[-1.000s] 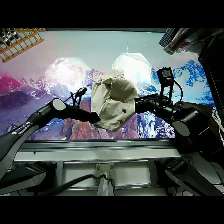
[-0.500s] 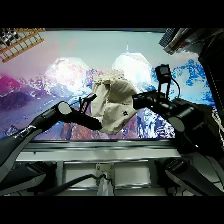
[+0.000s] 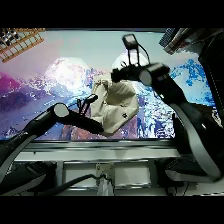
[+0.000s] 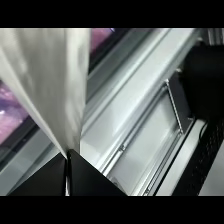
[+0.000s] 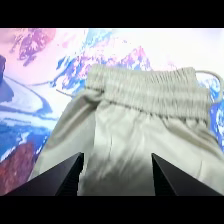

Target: Fold the clothes and pants, and hang the long-sleeved shirts on hangers.

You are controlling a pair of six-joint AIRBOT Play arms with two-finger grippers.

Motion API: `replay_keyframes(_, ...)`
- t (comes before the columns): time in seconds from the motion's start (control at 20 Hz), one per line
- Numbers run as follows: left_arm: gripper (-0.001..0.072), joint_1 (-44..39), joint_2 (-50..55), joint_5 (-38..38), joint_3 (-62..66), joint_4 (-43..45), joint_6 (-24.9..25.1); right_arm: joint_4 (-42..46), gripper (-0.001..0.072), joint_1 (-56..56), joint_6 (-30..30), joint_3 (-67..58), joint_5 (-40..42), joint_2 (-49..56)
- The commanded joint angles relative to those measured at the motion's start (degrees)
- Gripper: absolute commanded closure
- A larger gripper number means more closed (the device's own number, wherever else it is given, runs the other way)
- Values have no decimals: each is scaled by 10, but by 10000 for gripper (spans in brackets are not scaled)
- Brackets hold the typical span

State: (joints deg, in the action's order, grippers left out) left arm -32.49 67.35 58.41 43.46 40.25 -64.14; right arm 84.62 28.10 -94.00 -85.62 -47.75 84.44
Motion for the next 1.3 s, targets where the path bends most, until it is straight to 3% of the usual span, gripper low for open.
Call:
replay_keyframes(0.0,702,-18,-3,-17,0,0,0,-9,204,0,22,-173,-80,138)
replay_keyframes(0.3,702,-17,-3,-21,0,4,3,-44,191,6,53,-222,-146,226)
replay_keyframes(0.7,702,-17,-3,-20,0,17,3,-15,179,24,82,-222,-174,240)
replay_keyframes(0.75,702,-17,-3,-20,0,17,3,-2,206,24,80,-222,-178,240)
replay_keyframes(1.0,702,-17,-4,-20,0,17,-15,39,489,0,43,-222,-222,245)
replay_keyframes(1.1,702,-17,-4,-20,0,17,-15,39,660,-12,43,-219,-250,249)
replay_keyframes(1.25,703,-17,-16,-21,0,18,-15,38,695,-30,2,-222,-253,243)
